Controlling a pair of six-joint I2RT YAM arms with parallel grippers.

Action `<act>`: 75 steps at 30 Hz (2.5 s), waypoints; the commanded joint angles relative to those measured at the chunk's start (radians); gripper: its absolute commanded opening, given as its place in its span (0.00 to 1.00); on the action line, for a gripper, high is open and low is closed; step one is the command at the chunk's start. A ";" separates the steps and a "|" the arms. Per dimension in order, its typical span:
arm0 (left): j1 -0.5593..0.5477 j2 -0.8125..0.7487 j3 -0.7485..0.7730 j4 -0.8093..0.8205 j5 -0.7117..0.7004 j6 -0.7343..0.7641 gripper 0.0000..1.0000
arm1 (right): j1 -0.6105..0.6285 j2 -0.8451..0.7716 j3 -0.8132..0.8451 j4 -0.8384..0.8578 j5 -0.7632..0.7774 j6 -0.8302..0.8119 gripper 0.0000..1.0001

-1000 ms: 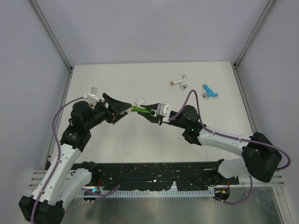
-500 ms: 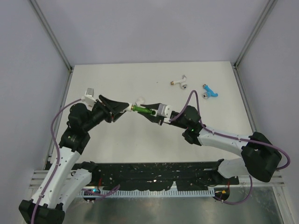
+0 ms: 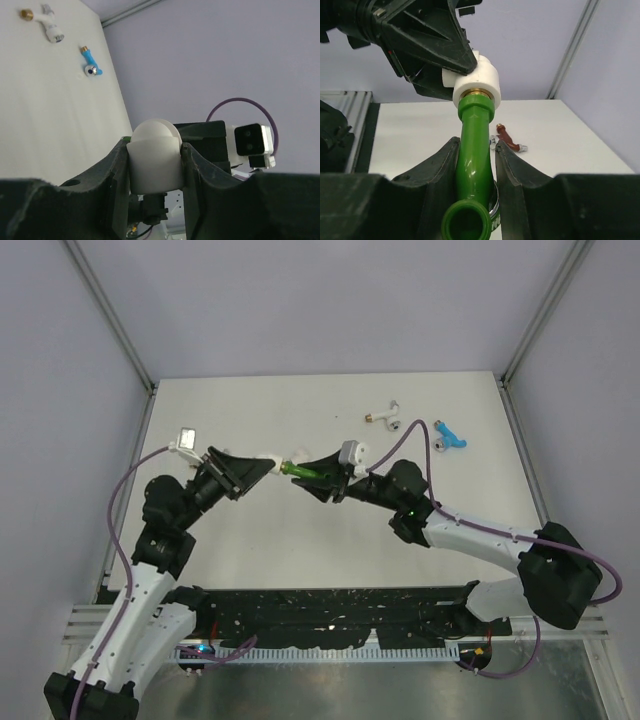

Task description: Install the water faucets

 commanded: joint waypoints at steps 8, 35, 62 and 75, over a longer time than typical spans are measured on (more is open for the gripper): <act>0.007 -0.099 -0.076 0.542 0.032 0.454 0.00 | -0.027 -0.038 0.218 -0.009 -0.014 0.777 0.05; 0.013 -0.111 -0.031 0.388 -0.016 0.772 0.00 | -0.070 0.069 0.262 0.044 -0.080 1.192 0.62; 0.013 -0.001 0.418 -0.559 -0.242 0.555 0.00 | 0.106 -0.069 -0.100 0.097 0.299 -0.442 0.77; 0.013 0.028 0.473 -0.626 -0.133 0.509 0.00 | 0.252 0.169 -0.147 0.617 0.425 -1.044 0.79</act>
